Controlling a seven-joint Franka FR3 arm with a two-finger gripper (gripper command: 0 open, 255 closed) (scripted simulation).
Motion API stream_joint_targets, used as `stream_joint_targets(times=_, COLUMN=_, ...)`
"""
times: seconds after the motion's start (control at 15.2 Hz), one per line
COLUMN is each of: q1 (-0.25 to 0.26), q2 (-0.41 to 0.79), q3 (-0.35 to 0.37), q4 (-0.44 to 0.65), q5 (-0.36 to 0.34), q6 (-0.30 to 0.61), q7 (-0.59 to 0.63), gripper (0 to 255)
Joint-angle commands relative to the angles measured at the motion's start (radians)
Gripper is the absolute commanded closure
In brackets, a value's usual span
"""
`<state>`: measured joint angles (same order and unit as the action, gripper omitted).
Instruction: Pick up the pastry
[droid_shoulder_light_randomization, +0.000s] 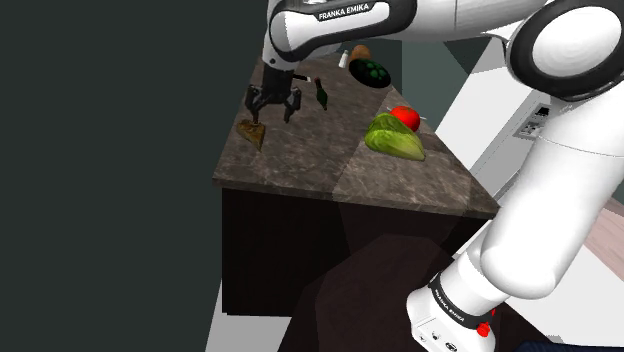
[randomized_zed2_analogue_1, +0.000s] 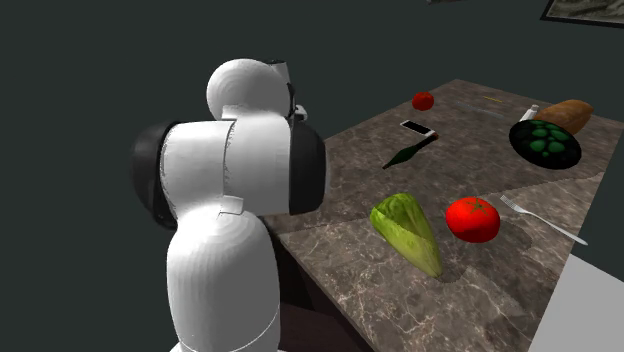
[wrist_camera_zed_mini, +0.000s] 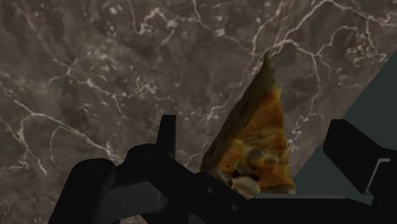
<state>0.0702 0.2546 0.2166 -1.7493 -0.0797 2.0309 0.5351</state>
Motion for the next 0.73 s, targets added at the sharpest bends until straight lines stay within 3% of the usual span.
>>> stream_joint_targets(times=0.0, q1=0.015, q2=0.097, q3=-0.004, q4=0.098, q5=-0.021, q6=-0.011, q7=0.034, gripper=0)
stream_joint_targets(times=0.2, q1=0.036, q2=0.202, q3=-0.012, q4=0.219, q5=-0.038, q6=-0.036, q7=0.067, gripper=0)
stream_joint_targets(times=0.66, q1=0.037, q2=0.235, q3=-0.018, q4=0.166, q5=-0.047, q6=0.049, q7=0.074, gripper=0)
